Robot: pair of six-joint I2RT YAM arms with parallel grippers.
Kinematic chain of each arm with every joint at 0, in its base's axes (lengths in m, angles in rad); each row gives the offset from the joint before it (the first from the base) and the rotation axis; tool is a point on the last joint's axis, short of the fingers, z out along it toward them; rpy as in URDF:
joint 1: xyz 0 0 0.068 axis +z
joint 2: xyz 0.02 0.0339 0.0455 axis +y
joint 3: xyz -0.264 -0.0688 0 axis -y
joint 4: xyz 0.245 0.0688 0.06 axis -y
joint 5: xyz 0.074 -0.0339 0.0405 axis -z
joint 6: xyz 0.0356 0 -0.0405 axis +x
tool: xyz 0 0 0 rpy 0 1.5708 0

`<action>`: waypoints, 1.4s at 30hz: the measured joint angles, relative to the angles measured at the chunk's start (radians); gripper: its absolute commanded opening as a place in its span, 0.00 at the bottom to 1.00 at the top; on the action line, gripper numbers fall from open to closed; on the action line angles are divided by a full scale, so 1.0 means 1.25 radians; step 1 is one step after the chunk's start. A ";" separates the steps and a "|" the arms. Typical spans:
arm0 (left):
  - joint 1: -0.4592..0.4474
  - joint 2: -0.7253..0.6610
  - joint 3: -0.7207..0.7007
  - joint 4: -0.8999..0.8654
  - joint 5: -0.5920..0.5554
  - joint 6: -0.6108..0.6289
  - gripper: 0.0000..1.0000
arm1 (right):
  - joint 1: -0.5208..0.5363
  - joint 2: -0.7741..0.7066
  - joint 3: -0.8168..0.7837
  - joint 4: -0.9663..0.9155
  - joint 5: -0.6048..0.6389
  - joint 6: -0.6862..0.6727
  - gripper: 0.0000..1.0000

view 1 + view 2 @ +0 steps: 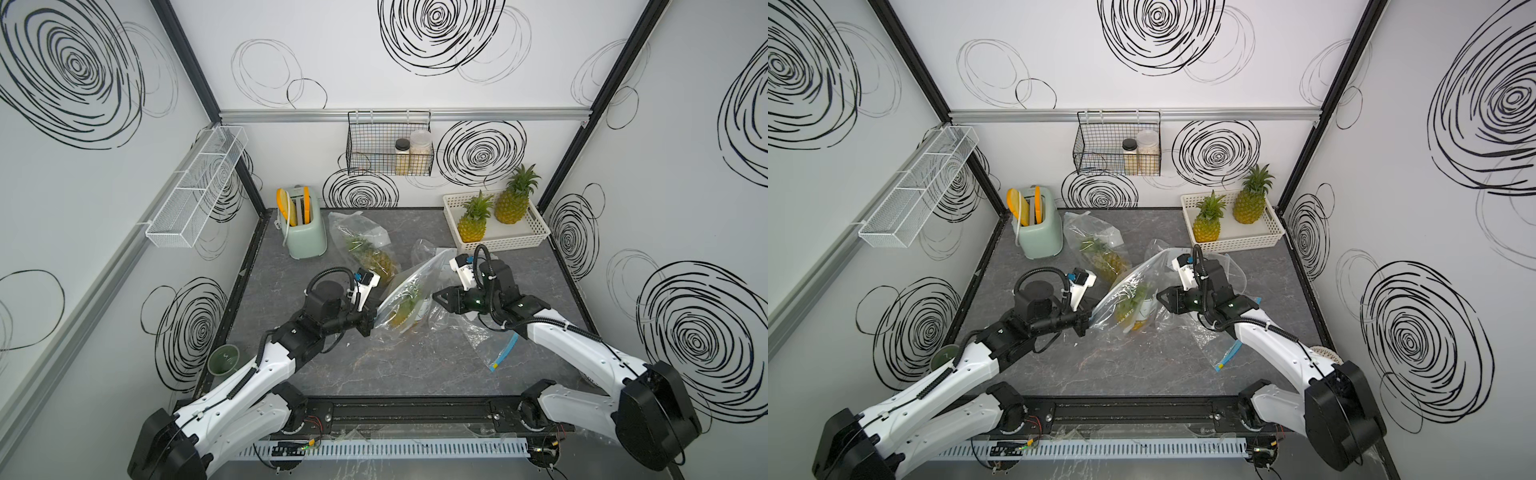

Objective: Open the zip-top bag and take out the pineapple
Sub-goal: Adjust the zipper food storage bag at the center of the board.

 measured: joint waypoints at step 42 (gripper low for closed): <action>0.144 -0.061 0.045 0.007 0.030 -0.034 0.64 | 0.086 -0.067 0.313 -0.257 0.026 -0.010 0.88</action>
